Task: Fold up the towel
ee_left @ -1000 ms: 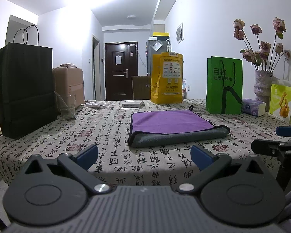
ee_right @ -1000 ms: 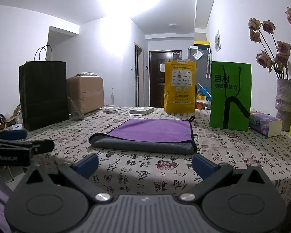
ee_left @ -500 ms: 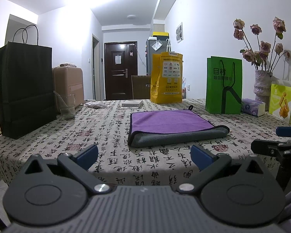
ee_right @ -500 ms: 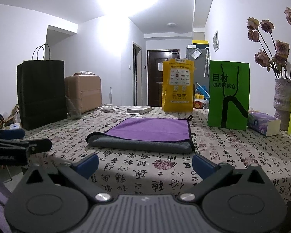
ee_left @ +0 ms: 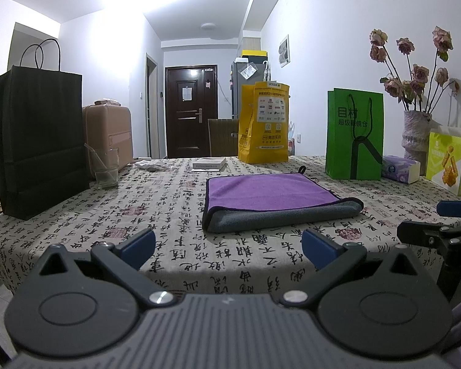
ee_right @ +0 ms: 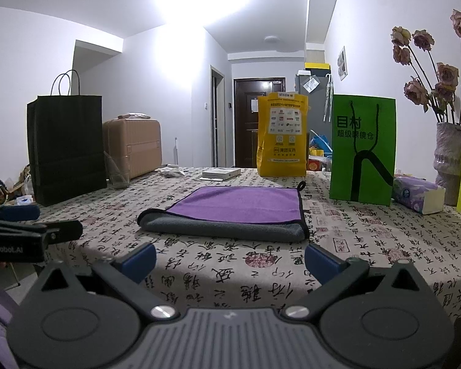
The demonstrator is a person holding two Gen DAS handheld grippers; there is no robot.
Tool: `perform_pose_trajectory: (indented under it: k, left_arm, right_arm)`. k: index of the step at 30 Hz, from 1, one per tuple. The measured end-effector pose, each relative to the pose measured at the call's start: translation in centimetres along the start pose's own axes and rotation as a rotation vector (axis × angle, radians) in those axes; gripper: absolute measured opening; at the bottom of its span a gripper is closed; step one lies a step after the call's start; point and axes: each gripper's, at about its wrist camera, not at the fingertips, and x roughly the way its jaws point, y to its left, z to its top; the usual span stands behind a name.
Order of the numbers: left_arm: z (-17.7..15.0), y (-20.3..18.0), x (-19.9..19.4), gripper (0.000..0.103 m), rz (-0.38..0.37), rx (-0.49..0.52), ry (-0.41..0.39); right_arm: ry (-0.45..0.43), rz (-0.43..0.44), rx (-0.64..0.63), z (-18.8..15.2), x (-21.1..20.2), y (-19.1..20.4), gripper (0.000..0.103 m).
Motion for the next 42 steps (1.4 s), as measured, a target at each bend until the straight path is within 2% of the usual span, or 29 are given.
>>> perform_pose_trajectory:
  k: [36, 42]
  left_arm:
    - [-0.58, -0.4, 0.2, 0.103, -0.002, 0.001, 0.013]
    - [-0.68, 0.19, 0.91, 0.103, 0.023, -0.021, 0.022]
  right_arm:
    - [0.006, 0.005, 0.005, -0.4, 0.27, -0.06, 0.103]
    - [-0.006, -0.014, 0.001, -0.74, 0.5, 0.01, 0.103]
